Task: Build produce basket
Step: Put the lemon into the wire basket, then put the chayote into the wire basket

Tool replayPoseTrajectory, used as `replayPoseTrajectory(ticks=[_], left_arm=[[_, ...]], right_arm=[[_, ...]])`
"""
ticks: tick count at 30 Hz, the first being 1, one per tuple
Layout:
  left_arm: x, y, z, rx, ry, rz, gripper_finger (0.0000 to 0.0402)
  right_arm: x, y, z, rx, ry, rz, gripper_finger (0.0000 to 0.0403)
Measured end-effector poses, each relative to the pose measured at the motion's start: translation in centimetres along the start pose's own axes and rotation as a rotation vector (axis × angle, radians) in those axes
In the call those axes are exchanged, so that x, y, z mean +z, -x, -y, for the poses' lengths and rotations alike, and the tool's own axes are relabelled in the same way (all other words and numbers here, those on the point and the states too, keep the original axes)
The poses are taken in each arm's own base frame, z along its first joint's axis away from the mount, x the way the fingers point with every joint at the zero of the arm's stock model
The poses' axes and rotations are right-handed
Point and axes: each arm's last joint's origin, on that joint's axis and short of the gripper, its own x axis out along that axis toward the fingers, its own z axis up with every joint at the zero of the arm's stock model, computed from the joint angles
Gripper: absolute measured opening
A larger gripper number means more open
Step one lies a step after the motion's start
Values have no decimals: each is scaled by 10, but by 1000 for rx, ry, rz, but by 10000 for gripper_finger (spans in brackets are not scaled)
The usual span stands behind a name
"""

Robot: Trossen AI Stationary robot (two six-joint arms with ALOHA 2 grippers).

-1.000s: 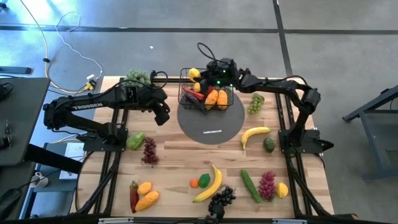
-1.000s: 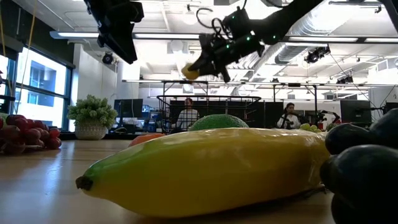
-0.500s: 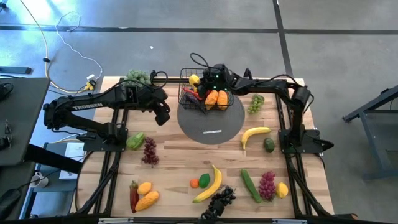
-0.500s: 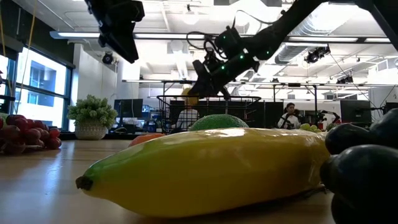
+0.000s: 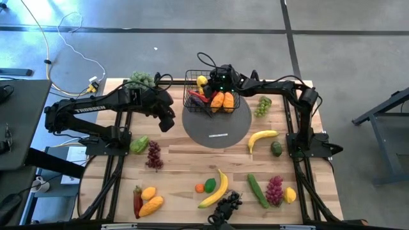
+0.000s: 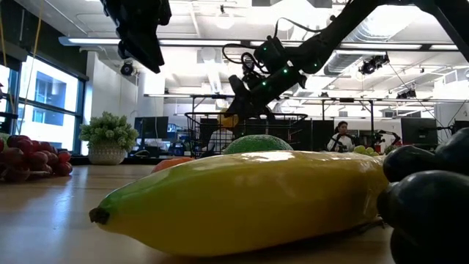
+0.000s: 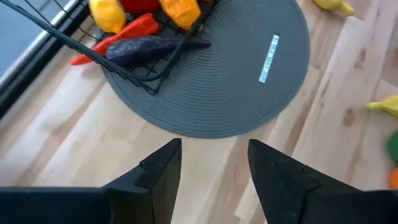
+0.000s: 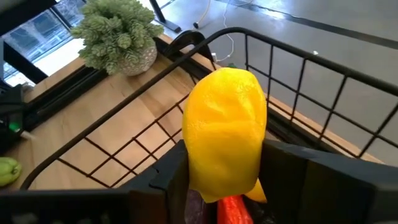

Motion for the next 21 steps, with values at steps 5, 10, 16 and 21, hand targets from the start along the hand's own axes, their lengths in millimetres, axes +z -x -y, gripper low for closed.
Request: replayPoseTrajectory(ticks=[5, 10, 16, 21], left_arm=[[0, 0, 1, -25, 14, -8, 208], [-1, 0, 2, -55, 23, -24, 250], [-6, 0, 1, -61, 48, -73, 294], [-12, 1, -1, -35, 100, -139, 315]], right_arm=[[0, 0, 0, -6, -4, 5, 199], [1, 0, 1, -8, -9, 5, 254], [2, 4, 1, 10, -58, -22, 282], [14, 22, -3, -18, -23, -8, 284]])
